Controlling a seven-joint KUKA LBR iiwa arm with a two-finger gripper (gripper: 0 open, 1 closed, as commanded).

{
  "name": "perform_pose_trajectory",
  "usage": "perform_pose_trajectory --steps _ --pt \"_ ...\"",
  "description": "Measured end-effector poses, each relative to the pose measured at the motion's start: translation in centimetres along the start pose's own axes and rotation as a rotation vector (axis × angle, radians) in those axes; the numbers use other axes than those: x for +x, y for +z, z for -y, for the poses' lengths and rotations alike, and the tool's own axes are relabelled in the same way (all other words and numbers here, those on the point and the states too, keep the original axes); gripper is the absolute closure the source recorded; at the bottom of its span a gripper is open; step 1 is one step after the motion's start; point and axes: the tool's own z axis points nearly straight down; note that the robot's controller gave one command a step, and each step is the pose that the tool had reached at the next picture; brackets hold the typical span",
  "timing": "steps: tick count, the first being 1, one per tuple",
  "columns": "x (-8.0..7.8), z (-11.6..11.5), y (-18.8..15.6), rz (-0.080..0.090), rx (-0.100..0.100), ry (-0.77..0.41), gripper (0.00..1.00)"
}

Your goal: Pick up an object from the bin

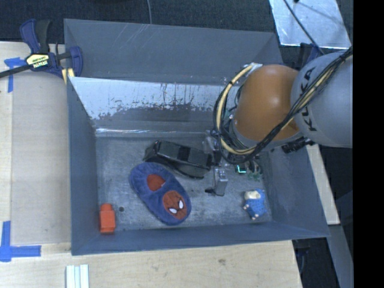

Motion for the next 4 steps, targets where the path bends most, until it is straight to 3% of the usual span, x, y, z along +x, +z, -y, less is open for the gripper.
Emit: perform_pose_trajectory --steps 1,2,3,4 --pt "-3.27 0.41 6.35 -0.002 0.001 -0.07 0.0" --pt "-3.26 0.46 5.95 -0.001 0.001 -0.068 1.0" --pt "-3.29 0.41 5.97 -0.001 0.001 -0.068 0.0" --pt "-3.26 0.46 5.96 -0.001 0.001 -0.068 1.0"
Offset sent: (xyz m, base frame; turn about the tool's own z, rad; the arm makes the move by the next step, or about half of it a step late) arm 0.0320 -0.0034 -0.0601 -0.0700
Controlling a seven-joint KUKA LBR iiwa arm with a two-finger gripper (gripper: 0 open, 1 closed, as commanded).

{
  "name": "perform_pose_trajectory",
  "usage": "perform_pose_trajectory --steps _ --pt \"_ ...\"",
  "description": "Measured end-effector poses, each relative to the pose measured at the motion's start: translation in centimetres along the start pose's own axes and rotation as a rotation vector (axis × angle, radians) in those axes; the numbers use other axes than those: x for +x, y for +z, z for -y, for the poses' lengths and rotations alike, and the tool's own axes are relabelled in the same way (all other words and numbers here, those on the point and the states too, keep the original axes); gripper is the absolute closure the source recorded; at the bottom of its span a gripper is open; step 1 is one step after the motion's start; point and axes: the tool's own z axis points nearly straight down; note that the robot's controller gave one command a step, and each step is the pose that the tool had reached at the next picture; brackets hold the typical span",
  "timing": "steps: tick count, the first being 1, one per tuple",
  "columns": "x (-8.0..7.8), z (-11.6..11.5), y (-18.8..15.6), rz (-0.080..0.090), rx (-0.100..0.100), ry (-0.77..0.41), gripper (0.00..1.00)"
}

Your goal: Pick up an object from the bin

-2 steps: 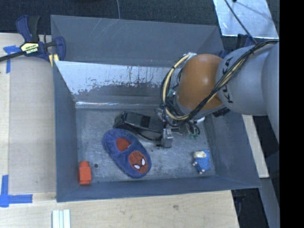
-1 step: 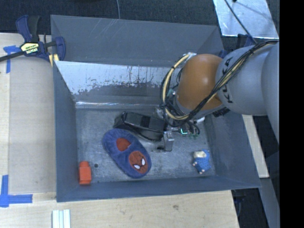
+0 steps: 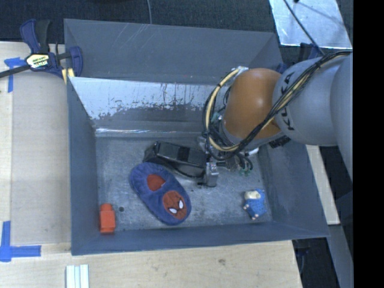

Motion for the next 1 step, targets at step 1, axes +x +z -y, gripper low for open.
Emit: perform_pose_trajectory --steps 1 --pt "2.88 0.03 -10.34 0.006 0.0 -0.133 1.0"
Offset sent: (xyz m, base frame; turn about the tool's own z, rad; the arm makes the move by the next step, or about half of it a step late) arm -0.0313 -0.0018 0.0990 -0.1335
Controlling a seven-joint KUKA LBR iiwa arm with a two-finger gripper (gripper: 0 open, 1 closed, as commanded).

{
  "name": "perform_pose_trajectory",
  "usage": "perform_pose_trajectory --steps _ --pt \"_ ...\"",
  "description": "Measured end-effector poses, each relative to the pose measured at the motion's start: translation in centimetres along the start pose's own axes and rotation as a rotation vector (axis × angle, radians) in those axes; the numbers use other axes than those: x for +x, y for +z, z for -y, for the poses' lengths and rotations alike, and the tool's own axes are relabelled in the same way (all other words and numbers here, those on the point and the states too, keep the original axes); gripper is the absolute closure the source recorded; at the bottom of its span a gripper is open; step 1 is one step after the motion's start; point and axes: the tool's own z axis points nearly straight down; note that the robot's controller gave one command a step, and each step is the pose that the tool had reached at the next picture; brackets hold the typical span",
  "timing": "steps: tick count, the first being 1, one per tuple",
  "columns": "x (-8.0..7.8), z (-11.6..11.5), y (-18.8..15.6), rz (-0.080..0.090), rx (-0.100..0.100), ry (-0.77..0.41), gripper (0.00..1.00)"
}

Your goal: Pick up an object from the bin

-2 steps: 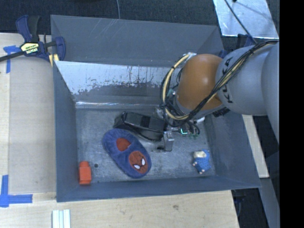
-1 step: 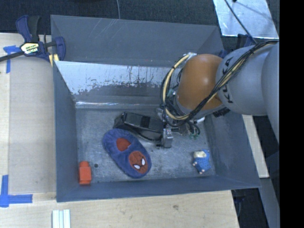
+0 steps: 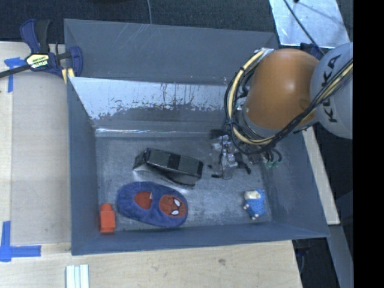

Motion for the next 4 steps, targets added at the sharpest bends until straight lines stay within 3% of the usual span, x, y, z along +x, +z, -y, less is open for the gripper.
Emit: perform_pose_trajectory --steps 1,2,3,4 --pt "0.1 0.0 0.4 -0.007 -0.002 0.002 0.0" --pt "-1.2 6.9 8.7 -0.013 0.001 0.265 0.0" --pt "-4.3 11.7 10.5 -0.006 0.001 0.158 0.0" --pt "-4.3 11.6 10.4 -0.005 0.0 0.157 1.0"
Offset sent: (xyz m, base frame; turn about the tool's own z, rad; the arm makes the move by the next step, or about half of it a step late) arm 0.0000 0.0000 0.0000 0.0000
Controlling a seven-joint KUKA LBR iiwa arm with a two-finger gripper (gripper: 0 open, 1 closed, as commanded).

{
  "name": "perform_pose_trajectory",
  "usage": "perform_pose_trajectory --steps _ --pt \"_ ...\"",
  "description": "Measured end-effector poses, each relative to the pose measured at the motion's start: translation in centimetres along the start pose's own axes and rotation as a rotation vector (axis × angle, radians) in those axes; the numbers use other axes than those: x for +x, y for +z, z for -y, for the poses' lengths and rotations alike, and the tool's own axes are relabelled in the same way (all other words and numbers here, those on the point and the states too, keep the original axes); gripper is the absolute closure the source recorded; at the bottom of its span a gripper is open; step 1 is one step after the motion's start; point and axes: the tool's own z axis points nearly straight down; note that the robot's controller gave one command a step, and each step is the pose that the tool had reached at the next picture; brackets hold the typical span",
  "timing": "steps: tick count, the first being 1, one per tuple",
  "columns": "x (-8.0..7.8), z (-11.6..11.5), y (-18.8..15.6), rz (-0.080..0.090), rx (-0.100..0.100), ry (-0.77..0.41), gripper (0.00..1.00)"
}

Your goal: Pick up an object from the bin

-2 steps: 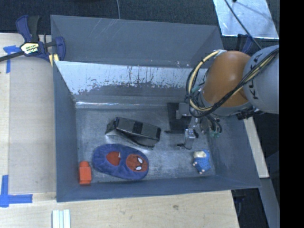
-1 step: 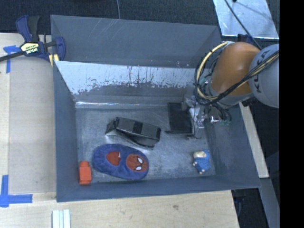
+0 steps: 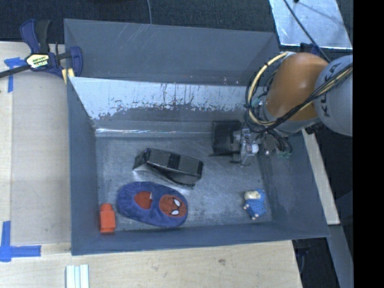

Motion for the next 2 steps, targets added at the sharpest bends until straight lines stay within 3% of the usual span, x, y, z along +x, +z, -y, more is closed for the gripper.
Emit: perform_pose_trajectory --steps 1,2 --pt "2.3 0.4 -12.8 0.005 0.002 -0.043 1.0" --pt "0.1 -0.7 -20.6 0.009 0.002 -0.059 1.0"
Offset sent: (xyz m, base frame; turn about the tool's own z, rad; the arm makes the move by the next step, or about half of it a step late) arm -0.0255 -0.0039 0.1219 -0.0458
